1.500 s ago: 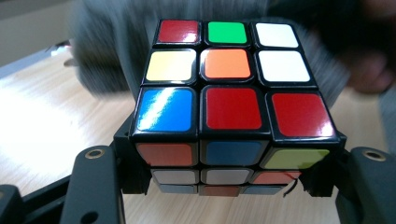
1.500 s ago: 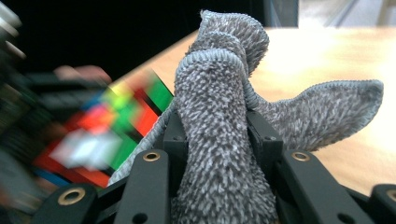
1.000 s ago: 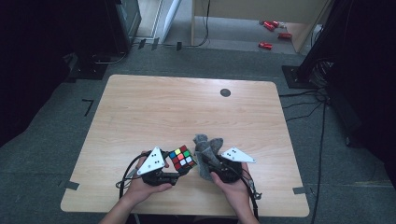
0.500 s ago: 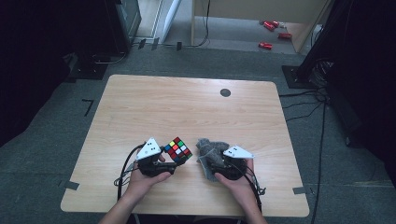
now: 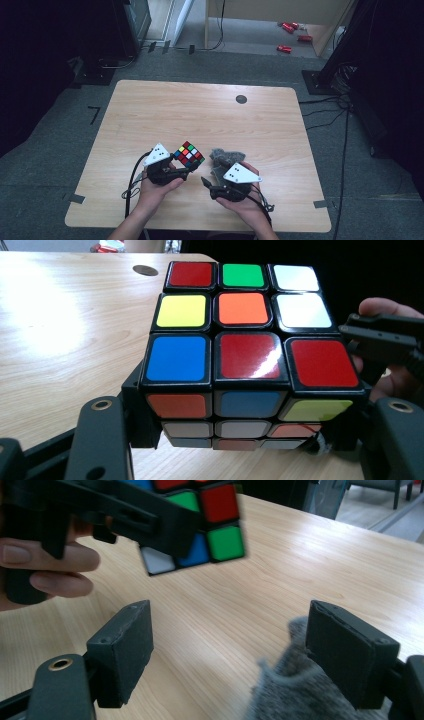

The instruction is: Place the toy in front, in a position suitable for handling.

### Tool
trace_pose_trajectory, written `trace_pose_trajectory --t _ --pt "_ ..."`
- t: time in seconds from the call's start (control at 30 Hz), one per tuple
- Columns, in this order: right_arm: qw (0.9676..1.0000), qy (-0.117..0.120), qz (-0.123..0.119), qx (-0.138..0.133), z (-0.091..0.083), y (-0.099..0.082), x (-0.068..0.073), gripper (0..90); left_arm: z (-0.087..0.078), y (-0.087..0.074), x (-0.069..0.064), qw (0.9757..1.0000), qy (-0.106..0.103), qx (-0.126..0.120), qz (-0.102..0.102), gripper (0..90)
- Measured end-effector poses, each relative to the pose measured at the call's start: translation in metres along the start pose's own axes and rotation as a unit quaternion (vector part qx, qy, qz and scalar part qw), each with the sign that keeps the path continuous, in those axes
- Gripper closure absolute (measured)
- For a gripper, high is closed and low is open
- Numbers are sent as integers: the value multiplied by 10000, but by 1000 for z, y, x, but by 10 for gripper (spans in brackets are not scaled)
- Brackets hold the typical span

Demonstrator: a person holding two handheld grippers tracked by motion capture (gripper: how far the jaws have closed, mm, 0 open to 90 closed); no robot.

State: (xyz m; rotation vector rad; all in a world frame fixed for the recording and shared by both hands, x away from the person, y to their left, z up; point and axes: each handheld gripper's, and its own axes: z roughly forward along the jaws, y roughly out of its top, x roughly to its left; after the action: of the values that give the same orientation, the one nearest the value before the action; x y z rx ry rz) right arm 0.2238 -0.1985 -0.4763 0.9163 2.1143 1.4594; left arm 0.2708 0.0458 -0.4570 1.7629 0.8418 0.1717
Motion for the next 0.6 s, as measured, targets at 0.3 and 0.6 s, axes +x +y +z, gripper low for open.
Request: trace_pose_trajectory --t 0.3,0.6 --pt "9993 -166 -211 -253 7 1 17 223 4 1 -14 9995 -279 27 -108 342" --pt "9967 -450 -496 -453 9 1 25 303 10 -1 -20 9974 -565 307 -313 342"
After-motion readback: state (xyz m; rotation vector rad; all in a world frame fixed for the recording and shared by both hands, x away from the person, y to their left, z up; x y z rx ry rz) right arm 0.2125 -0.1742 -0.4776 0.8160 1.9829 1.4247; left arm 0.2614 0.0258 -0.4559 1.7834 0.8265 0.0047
